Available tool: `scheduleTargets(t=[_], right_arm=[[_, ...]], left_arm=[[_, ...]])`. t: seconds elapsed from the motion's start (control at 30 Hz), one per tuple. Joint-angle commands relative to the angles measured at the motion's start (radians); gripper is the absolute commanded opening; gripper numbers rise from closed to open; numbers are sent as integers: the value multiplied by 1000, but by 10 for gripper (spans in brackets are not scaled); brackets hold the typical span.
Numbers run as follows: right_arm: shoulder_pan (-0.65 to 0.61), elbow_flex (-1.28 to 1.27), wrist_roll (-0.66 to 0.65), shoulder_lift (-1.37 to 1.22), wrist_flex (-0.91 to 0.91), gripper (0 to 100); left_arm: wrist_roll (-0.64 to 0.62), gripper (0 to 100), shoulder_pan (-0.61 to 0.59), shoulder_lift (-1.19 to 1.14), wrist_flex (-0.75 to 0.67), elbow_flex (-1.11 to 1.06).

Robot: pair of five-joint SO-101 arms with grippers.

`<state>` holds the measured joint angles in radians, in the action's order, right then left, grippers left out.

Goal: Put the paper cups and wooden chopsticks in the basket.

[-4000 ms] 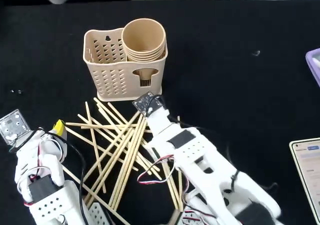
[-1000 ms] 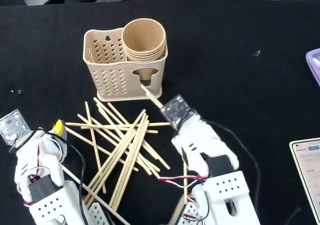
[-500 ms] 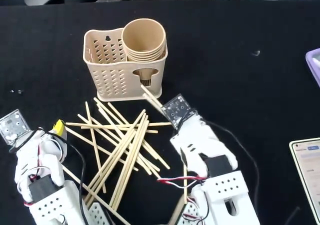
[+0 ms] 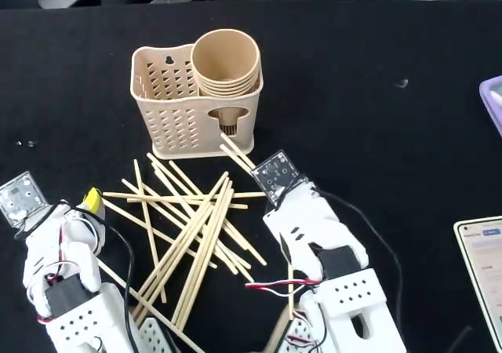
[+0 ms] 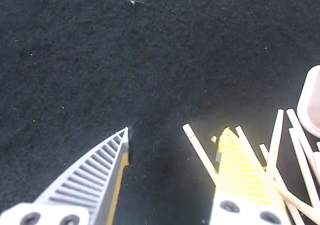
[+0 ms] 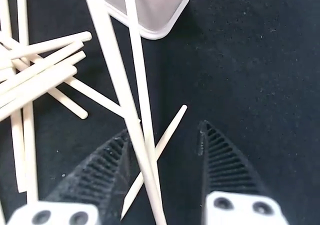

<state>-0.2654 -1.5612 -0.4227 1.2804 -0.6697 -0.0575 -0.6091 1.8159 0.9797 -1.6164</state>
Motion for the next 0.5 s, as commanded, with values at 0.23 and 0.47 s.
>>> scheduleTargets(t=[0.23,0.47], right_arm=[[-11,101,11,-47,-18,198],[-11,328,11,-426,-38,198]], left_arm=[[0,284,5,6,-2,10],[0,284,1,6,-2,10]])
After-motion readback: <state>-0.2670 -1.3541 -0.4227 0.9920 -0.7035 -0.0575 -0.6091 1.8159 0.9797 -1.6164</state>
